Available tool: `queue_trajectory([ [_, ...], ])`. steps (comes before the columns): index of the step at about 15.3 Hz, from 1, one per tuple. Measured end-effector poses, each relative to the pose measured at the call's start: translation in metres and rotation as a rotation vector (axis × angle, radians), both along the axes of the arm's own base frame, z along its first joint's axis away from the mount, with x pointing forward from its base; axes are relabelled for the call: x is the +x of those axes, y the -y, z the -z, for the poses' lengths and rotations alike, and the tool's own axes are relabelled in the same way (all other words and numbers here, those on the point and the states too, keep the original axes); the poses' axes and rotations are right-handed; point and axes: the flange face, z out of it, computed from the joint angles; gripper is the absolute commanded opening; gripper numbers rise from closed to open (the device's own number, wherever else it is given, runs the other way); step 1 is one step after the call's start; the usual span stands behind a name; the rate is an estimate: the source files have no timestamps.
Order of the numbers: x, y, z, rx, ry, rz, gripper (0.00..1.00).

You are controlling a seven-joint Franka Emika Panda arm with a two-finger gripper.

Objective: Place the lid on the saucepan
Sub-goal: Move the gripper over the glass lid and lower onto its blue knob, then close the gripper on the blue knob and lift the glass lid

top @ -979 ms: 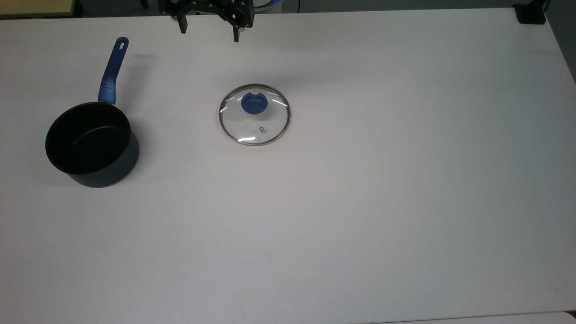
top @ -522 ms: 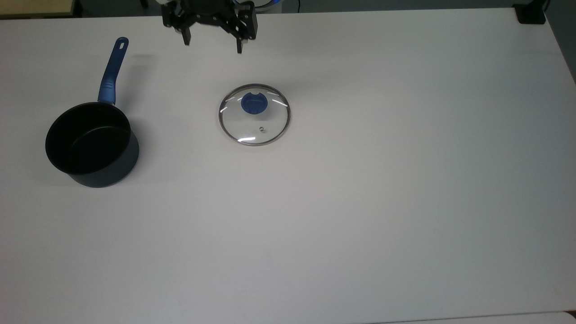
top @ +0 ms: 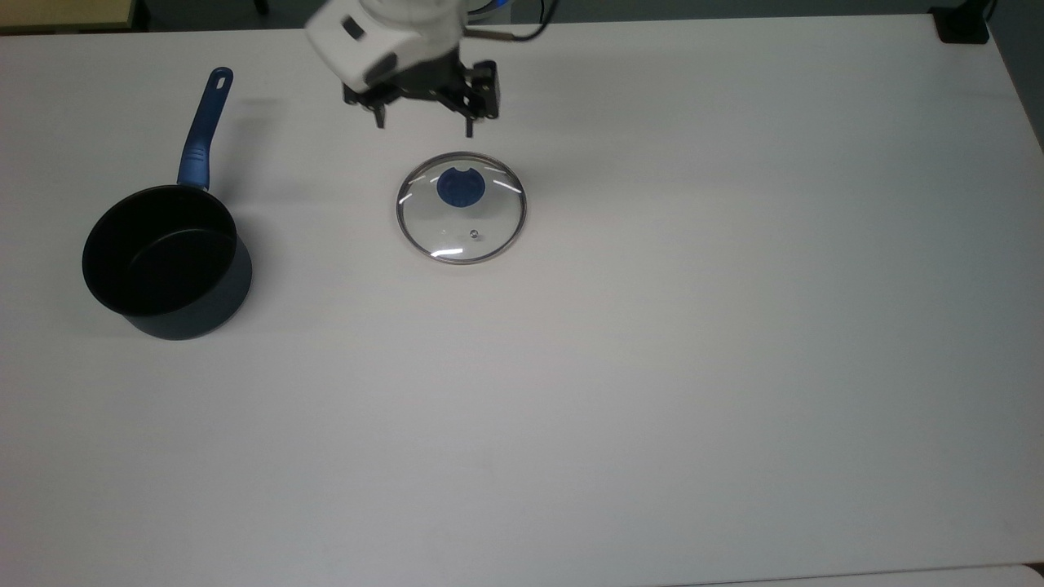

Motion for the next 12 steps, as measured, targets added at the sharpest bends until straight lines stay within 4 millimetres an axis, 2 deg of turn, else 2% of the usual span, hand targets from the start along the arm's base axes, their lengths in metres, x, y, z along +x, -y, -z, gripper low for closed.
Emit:
queue_trajectory([
  [2,-0.009,-0.010,0.032,-0.004,-0.049,-0.021,0.99],
  [9,-0.026,-0.020,0.110,-0.048,-0.057,-0.085,0.97],
  [12,-0.026,-0.021,0.123,-0.050,-0.064,-0.090,0.97],
])
